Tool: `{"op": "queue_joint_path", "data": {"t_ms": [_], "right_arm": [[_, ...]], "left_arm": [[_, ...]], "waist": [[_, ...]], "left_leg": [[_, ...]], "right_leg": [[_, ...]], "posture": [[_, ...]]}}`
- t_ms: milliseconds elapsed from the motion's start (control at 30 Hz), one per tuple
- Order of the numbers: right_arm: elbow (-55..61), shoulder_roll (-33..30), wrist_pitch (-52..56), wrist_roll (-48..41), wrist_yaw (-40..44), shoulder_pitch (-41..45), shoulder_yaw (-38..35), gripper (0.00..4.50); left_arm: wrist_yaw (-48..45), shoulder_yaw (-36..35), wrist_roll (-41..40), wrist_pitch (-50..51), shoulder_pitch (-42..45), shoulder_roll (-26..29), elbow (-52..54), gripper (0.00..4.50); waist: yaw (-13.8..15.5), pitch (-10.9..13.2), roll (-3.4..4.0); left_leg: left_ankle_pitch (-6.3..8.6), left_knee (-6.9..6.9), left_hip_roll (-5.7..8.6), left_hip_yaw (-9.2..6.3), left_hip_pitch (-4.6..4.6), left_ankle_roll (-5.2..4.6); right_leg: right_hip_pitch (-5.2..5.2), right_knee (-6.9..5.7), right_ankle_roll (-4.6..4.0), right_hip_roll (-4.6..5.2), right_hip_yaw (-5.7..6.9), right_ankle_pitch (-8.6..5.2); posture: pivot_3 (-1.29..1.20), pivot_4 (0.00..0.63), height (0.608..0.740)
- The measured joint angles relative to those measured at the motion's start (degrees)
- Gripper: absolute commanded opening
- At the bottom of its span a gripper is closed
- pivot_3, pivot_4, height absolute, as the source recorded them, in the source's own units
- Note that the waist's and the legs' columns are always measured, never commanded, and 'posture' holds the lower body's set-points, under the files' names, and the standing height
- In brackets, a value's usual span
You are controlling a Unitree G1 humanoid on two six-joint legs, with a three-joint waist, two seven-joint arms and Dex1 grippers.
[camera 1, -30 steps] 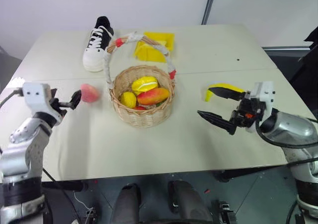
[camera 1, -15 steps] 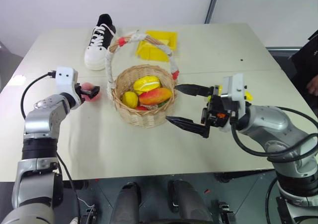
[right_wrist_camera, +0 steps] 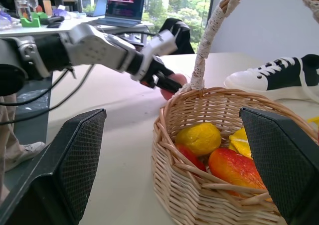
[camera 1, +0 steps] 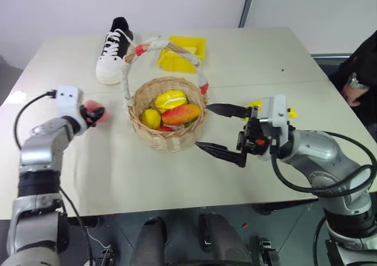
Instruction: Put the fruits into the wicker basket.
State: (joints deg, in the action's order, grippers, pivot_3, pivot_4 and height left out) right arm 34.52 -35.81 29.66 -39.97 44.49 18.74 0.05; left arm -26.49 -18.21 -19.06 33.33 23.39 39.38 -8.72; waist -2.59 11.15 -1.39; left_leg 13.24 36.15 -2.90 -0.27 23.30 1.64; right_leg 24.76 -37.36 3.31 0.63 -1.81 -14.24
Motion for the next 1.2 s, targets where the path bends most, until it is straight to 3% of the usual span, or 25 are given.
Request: {"op": "queue_joint_path", "data": {"t_ms": [167, 267, 333, 533, 667, 833, 967, 1200], "right_arm": [[-2.8, -0.7, -0.6, 0.5, 0.9, 0.1, -2.2, 4.50], [-6.0, -1.0, -1.4, 0.7, 2.0, 1.4, -3.2, 4.50], [-7.8, -1.2, -1.6, 1.3, 2.4, 3.0, -3.3, 4.50], [-8.8, -1.1, -1.4, 1.7, 1.8, 5.2, -3.1, 4.50], [-9.1, -1.3, -0.8, 4.1, -1.1, 5.2, -3.2, 4.50], [-18.0, -8.2, -0.8, 16.4, -5.5, 5.3, -2.6, 4.50], [-29.0, -12.2, -5.6, 29.5, -7.7, 6.8, 2.8, 4.50], [-54.0, -10.3, -15.9, 42.9, -10.7, 15.5, 8.6, 4.50]], "left_arm": [[-12.3, -8.8, -17.1, 4.1, -10.9, 1.3, 22.1, 2.46], [-14.3, -8.7, -26.5, 8.7, -11.7, 1.5, 32.6, 2.46], [-12.4, -5.0, -29.6, 11.1, -8.5, 0.7, 37.4, 2.46], [-3.4, 10.4, -22.3, 12.1, 3.2, -6.2, 34.9, 2.46], [-3.1, 15.2, -18.4, 11.0, 5.0, -8.2, 30.8, 4.37], [-7.0, 17.9, -15.6, 7.8, 5.0, -7.4, 29.8, 4.44], [-12.8, 17.7, -15.6, 5.5, 3.5, -4.8, 30.7, 4.44], [-18.5, 15.8, -18.5, 4.9, -0.6, -2.0, 33.4, 4.44]], "waist": [[1.2, 0.0, -0.03], [2.0, 0.0, -0.02], [2.1, 0.0, -0.02], [1.5, 0.0, -0.02], [1.5, 0.0, -0.01], [1.9, 0.0, 0.00], [1.5, 0.0, 0.00], [1.2, 0.0, 0.05]], "left_leg": [[-0.01, 0.09, 0.04, 0.06, 0.01, 0.02], [-0.01, 0.24, 0.09, 0.07, -0.03, 0.03], [-0.01, 0.40, 0.11, 0.06, -0.03, 0.03], [0.03, 0.54, 0.06, 0.02, -0.02, -0.05], [0.06, 0.43, 0.02, -0.03, -0.02, -0.11], [0.06, 0.49, 0.06, 0.04, 0.04, -0.10], [0.06, 0.51, 0.06, 0.11, 0.02, -0.10], [0.06, 0.54, 0.06, 0.14, 0.02, -0.11]], "right_leg": [[-0.08, 0.04, -0.23, 0.19, 0.07, -0.12], [-0.24, 0.08, -0.30, 0.23, 0.08, -0.12], [-0.34, 0.08, -0.31, 0.21, 0.10, -0.11], [-0.35, 0.04, -0.09, 0.00, 0.03, 0.03], [-0.24, -0.04, 0.00, -0.06, 0.03, 0.02], [-0.23, 0.03, -0.21, 0.01, 0.03, -0.10], [-0.22, 0.02, -0.23, 0.00, -0.04, -0.11], [-0.20, 0.00, -0.19, -0.02, -0.10, -0.07]], "posture": [[0.00, 0.150, 0.740], [0.00, 0.150, 0.740], [0.00, 0.150, 0.740], [0.00, 0.150, 0.740], [0.00, 0.150, 0.740], [0.00, 0.150, 0.740], [0.00, 0.150, 0.740], [0.00, 0.150, 0.740]]}}
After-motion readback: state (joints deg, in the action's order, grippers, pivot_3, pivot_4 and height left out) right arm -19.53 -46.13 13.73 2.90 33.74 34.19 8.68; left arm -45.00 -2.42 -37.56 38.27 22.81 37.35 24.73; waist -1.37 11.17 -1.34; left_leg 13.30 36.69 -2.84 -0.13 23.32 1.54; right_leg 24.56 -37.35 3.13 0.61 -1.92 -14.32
